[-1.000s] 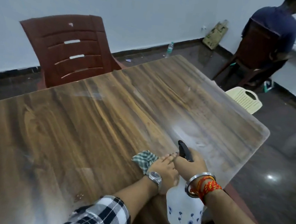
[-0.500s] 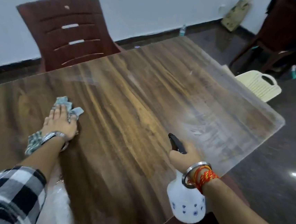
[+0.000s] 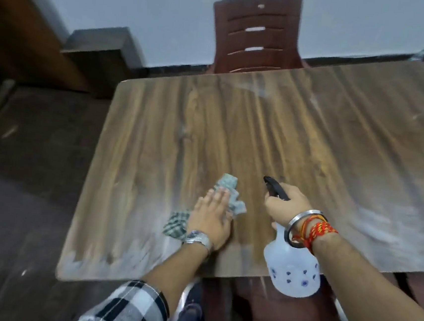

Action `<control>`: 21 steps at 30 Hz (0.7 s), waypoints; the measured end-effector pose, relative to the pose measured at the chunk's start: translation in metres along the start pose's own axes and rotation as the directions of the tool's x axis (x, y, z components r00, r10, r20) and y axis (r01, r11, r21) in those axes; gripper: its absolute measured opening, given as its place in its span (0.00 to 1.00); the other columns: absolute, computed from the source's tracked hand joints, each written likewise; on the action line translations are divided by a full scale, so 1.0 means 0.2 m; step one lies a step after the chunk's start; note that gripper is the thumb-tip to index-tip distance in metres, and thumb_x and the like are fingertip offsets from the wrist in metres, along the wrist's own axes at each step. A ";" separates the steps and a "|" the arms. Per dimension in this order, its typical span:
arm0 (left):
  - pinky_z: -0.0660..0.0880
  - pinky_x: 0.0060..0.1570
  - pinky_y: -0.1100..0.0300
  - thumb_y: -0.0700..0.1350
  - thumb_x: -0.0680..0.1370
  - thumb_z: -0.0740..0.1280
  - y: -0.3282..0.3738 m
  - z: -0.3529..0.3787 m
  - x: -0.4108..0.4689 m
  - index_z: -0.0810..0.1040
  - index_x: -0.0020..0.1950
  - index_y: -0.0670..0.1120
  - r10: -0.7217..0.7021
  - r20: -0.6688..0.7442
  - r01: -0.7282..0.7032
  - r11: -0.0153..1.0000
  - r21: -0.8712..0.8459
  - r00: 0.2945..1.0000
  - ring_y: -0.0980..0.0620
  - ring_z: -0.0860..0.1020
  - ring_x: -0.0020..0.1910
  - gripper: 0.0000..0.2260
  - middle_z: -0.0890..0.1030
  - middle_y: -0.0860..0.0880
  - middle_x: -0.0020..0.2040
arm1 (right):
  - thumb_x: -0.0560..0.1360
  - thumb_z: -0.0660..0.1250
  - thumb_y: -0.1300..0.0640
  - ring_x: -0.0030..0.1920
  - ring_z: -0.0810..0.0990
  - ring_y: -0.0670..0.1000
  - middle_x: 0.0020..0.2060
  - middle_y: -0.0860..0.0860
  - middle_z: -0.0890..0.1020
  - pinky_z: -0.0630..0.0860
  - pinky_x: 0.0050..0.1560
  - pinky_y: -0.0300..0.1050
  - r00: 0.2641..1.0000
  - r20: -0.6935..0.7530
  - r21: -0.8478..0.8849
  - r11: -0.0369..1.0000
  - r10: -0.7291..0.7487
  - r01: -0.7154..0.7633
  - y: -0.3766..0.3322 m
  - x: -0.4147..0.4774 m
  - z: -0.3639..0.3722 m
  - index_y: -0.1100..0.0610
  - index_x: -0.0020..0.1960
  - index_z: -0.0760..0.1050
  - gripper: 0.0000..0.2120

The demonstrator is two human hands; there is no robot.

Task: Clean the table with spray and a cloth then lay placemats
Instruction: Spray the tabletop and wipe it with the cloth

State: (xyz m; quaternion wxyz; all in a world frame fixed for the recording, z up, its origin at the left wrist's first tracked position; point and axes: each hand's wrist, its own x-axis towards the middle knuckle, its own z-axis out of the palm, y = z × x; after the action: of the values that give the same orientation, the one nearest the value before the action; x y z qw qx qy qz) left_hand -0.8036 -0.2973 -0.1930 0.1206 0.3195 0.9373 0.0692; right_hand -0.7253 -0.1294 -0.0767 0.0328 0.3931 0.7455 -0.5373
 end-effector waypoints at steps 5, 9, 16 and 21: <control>0.49 0.75 0.50 0.54 0.81 0.47 -0.70 -0.05 -0.43 0.50 0.80 0.48 -0.500 -0.107 0.492 0.866 -0.094 0.859 0.48 0.52 0.78 0.27 0.51 0.48 0.80 | 0.73 0.61 0.58 0.29 0.68 0.51 0.30 0.51 0.71 0.66 0.33 0.43 0.985 0.146 -0.222 0.967 -0.090 0.121 0.00 -0.24 0.39 0.56 0.36 0.70 0.06; 0.50 0.75 0.48 0.53 0.83 0.48 -1.04 -0.07 -0.70 0.48 0.80 0.46 -0.723 -0.129 0.698 0.690 -0.189 0.679 0.47 0.51 0.78 0.27 0.50 0.47 0.80 | 0.70 0.61 0.62 0.32 0.71 0.51 0.34 0.53 0.74 0.68 0.34 0.41 0.957 0.279 -0.172 0.976 -0.079 0.131 -0.01 -0.46 0.64 0.59 0.41 0.73 0.03; 0.48 0.75 0.48 0.53 0.82 0.47 -1.07 -0.08 -0.74 0.50 0.80 0.46 -0.806 -0.091 0.759 0.584 -0.287 0.585 0.45 0.51 0.78 0.26 0.51 0.47 0.80 | 0.71 0.60 0.63 0.32 0.69 0.50 0.33 0.52 0.71 0.68 0.34 0.41 0.959 0.277 -0.135 0.985 -0.063 0.104 0.00 -0.66 0.75 0.59 0.43 0.71 0.02; 0.49 0.74 0.48 0.54 0.79 0.44 -0.75 -0.02 -0.67 0.53 0.79 0.44 -0.735 -0.082 0.693 0.665 -0.280 0.673 0.41 0.54 0.77 0.30 0.53 0.44 0.79 | 0.70 0.61 0.62 0.36 0.75 0.55 0.36 0.55 0.75 0.76 0.39 0.47 0.991 0.132 -0.150 0.988 -0.023 0.043 0.08 -0.66 0.59 0.60 0.45 0.72 0.04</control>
State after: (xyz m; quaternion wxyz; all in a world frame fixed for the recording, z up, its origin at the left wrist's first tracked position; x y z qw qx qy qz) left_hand -0.7883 -0.4981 -0.1949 0.0844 -0.0990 0.9798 0.1517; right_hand -0.6674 -0.2982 -0.0768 0.1024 0.3412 0.7872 -0.5034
